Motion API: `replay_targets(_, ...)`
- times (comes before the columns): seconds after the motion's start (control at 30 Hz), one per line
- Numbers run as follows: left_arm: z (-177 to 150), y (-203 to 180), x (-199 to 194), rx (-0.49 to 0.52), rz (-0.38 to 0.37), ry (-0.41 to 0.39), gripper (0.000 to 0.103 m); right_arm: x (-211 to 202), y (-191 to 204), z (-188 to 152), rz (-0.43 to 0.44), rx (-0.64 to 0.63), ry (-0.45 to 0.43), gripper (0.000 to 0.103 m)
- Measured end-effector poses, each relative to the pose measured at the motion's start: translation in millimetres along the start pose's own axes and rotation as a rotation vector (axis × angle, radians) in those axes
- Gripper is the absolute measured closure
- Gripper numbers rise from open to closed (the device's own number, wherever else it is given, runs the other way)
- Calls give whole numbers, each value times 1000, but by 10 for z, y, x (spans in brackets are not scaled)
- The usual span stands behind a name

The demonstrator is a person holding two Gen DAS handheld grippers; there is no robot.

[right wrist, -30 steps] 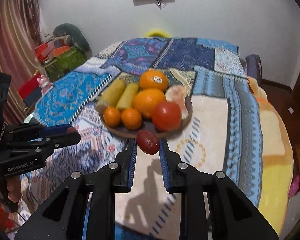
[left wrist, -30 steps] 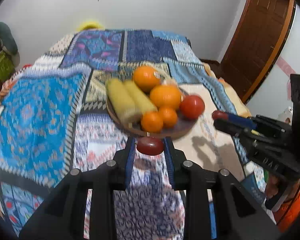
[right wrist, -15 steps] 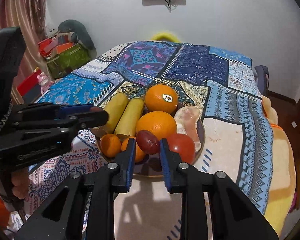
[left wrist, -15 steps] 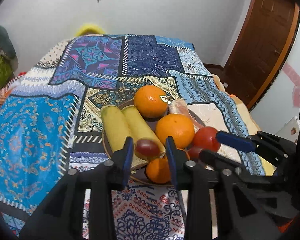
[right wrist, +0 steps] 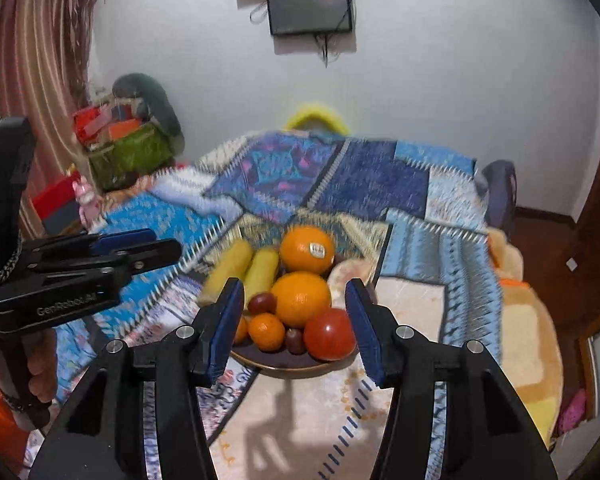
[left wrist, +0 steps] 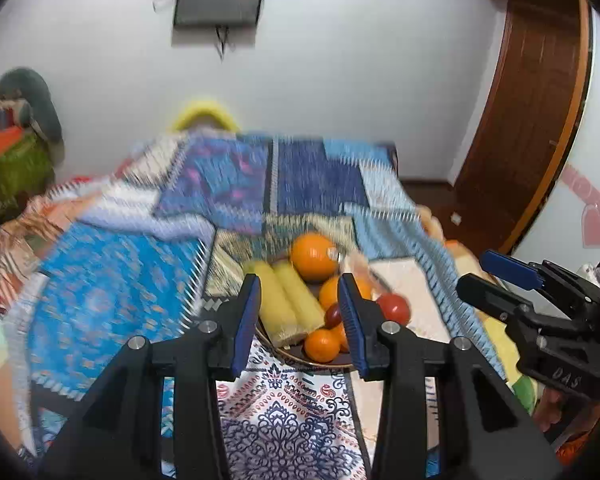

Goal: Organize fruits

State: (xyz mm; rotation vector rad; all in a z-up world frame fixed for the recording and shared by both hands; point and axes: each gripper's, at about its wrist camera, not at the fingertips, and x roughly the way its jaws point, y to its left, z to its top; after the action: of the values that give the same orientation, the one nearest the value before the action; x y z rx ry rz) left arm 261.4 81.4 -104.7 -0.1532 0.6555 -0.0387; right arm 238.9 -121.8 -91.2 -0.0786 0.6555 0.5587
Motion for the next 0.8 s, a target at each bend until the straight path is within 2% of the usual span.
replay_targets(0.1, 70, -68, -465, 5, 9, -86, 64, -323, 54, 100, -5, 3, -62, 53)
replay_targets(0.23, 124, -186, -1028, 20, 14, -192, 64, -862, 180, 196, -29, 4, -178, 39)
replay_targets(0.37, 102, -341, -1577, 53, 32, -292, 63, -1312, 325, 237, -46, 4, -267, 39)
replay_targets(0.43, 66, -414, -1820, 65, 32, -337, 52, -1537, 397, 234, -46, 7, -309, 36)
replay_targets(0.53, -12, -519, -2142, 84, 46, -400, 43, -1802, 499, 213, -60, 2, -365, 28)
replay_targets(0.6, -53, -565, -2267, 95, 49, -421, 37, -1921, 558, 197, -72, -6, -391, 26)
replay_targets(0.7, -125, -629, -2412, 106, 49, -441, 30, -2045, 629, 153, -94, -13, -425, 15)
replay_targets(0.8, -167, -661, -2467, 108, 53, -445, 12, -2073, 656, 115, -116, -13, -447, 5)
